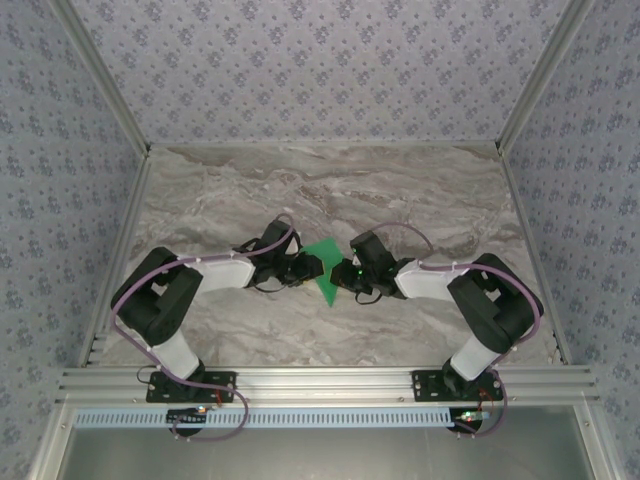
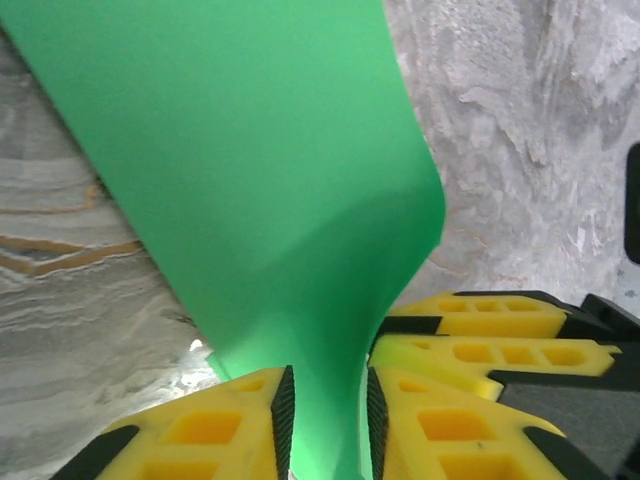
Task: Fold a paper plane with a square sheet of paper (pick it up from the middle)
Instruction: Third fold the triangle at the center of the table.
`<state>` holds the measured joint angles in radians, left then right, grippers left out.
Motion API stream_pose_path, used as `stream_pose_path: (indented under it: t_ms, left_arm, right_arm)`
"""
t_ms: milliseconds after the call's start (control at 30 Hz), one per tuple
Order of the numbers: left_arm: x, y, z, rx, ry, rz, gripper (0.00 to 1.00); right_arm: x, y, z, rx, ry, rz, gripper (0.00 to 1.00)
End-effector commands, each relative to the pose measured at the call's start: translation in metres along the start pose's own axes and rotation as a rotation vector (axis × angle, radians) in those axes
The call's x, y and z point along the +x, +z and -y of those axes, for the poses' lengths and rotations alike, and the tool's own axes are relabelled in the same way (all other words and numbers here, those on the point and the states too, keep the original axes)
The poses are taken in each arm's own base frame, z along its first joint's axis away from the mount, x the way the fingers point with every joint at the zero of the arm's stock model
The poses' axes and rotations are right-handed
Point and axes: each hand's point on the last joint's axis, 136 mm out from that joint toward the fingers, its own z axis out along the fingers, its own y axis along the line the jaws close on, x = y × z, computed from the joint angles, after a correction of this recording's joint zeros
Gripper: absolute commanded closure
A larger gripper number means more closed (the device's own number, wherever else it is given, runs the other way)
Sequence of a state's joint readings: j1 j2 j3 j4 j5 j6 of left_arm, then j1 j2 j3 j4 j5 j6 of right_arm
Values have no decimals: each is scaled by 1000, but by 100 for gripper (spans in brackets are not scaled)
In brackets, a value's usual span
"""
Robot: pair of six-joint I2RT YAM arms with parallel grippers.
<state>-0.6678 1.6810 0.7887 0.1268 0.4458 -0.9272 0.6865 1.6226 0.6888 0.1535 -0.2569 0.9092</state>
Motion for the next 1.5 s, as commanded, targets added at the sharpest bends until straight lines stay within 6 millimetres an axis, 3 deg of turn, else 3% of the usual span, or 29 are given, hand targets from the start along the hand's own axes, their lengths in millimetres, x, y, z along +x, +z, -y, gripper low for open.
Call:
stream_pose_path:
  t_ms: [0, 233, 600, 967, 1467]
  left_arm:
    - [0, 1, 13, 60, 18, -10, 76]
    - [0, 5, 5, 24, 21, -12, 91]
    - [-5, 14, -6, -38, 91, -24, 97]
    - [-11, 19, -9, -86, 139, -30, 98]
    - [-10, 26, -9, -72, 135, -50, 98]
  right_arm:
    - [-4, -6, 0, 6, 13, 18, 78]
    - [-4, -14, -4, -19, 17, 18, 79]
    - [23, -19, -23, -171, -32, -120, 86]
    - [38, -4, -7, -140, -21, -179, 87]
    - [54, -4, 24, -30, -9, -213, 88]
